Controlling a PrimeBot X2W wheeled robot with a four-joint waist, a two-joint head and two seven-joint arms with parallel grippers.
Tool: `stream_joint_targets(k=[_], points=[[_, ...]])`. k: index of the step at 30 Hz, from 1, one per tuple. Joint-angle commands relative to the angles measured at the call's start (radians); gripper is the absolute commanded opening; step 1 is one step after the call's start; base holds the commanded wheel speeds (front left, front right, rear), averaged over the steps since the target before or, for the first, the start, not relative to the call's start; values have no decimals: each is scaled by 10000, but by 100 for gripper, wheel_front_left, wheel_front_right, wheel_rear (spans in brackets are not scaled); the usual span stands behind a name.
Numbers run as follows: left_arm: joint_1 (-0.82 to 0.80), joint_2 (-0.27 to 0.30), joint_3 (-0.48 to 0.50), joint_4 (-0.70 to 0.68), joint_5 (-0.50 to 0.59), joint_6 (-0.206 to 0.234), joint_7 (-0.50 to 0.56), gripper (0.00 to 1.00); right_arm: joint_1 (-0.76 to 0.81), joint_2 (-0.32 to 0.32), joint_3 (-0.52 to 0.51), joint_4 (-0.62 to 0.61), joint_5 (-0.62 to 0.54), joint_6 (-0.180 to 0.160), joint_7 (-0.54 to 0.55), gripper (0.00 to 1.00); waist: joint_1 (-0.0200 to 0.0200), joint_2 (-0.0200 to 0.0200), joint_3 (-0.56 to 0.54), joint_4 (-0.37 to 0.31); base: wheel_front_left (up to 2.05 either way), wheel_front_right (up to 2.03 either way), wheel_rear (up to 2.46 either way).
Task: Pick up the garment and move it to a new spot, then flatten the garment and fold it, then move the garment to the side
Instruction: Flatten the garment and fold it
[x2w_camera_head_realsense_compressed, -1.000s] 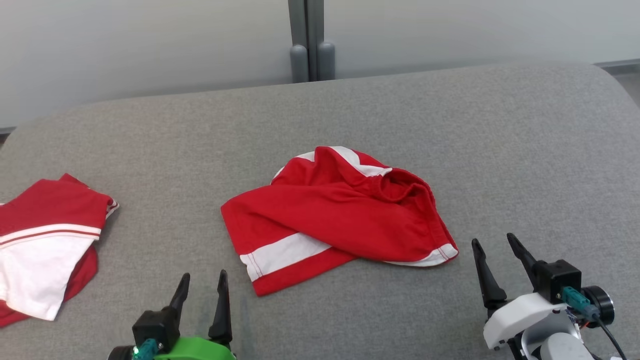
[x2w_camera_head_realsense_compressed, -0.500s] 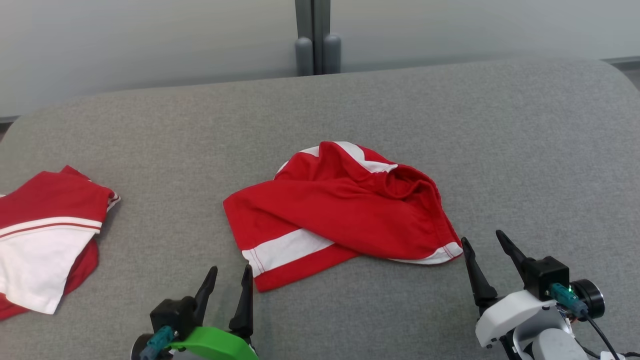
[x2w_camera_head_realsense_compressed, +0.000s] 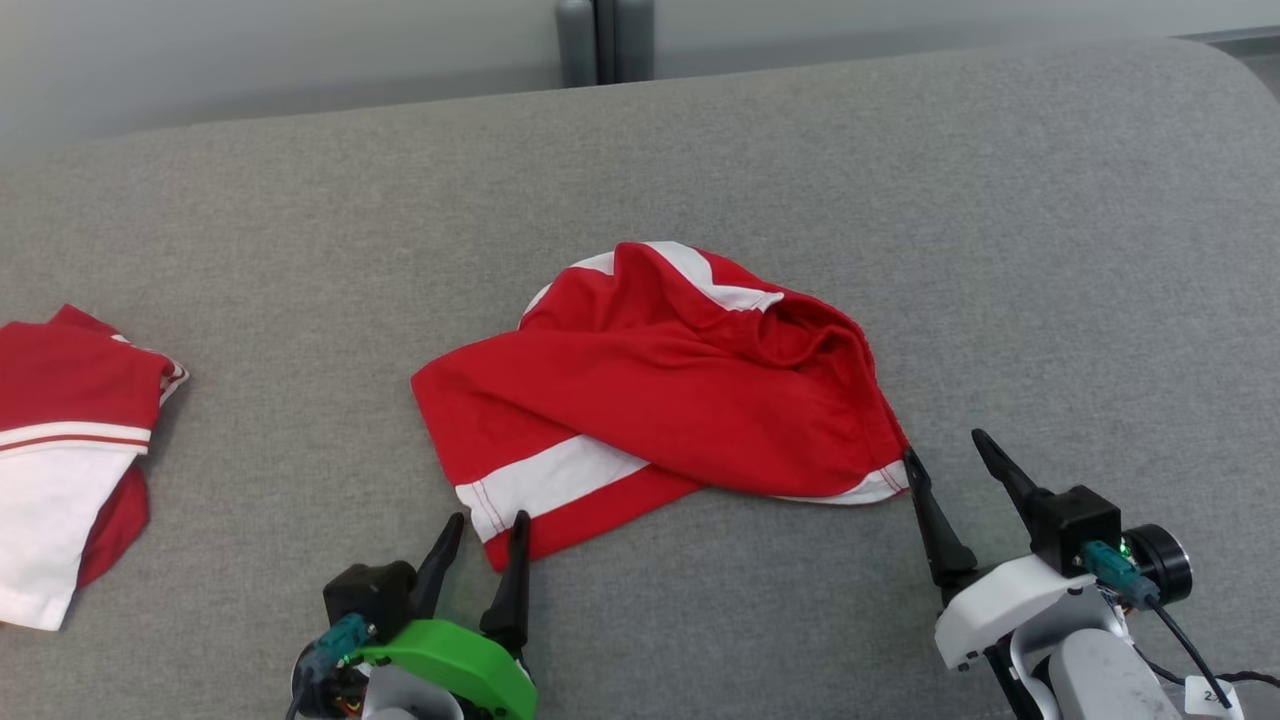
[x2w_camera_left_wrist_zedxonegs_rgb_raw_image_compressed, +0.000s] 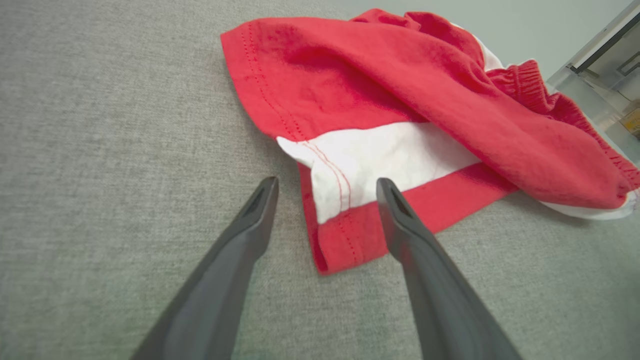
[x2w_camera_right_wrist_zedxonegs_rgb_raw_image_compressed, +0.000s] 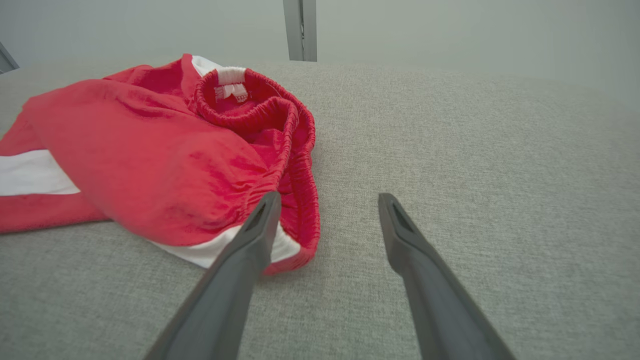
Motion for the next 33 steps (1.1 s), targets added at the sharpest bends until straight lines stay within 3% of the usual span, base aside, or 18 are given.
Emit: stream_joint_targets(k=[1, 7, 8, 10, 27, 32, 33], points=[[-199, 47, -30, 35, -86, -43, -5, 100, -130, -33, 42, -29, 5, -18, -22, 100, 0, 0, 71, -36, 0, 0, 0], [-449, 48, -115, -31, -288, -46, -5, 100, -231, -33, 179, -36, 16, -18, -22, 100, 0, 0, 172, -56, 0, 0, 0], [-469, 50, -50, -13, -158, -39, -5, 87, -230, -33, 193, -32, 13, -18, -22, 100, 0, 0, 180, -52, 0, 0, 0], [-474, 50, 50, -13, -33, -38, -5, 0, -219, -33, 225, -20, 9, -18, -22, 100, 0, 0, 194, -48, 0, 0, 0], [-185, 48, 263, -93, 228, -40, -5, 0, -299, -324, 1173, 442, -813, -18, -22, 100, 0, 0, 128, -31, 0, 0, 0], [-118, 48, 239, -174, 266, -40, -5, 0, -499, -666, 1494, 711, -665, -18, -22, 71, 0, 0, 115, -14, 0, 0, 0], [-106, 48, 224, -188, 265, -41, -5, 0, -557, -719, 1571, 774, -637, -18, -22, 48, 0, 0, 120, -12, 0, 0, 0]])
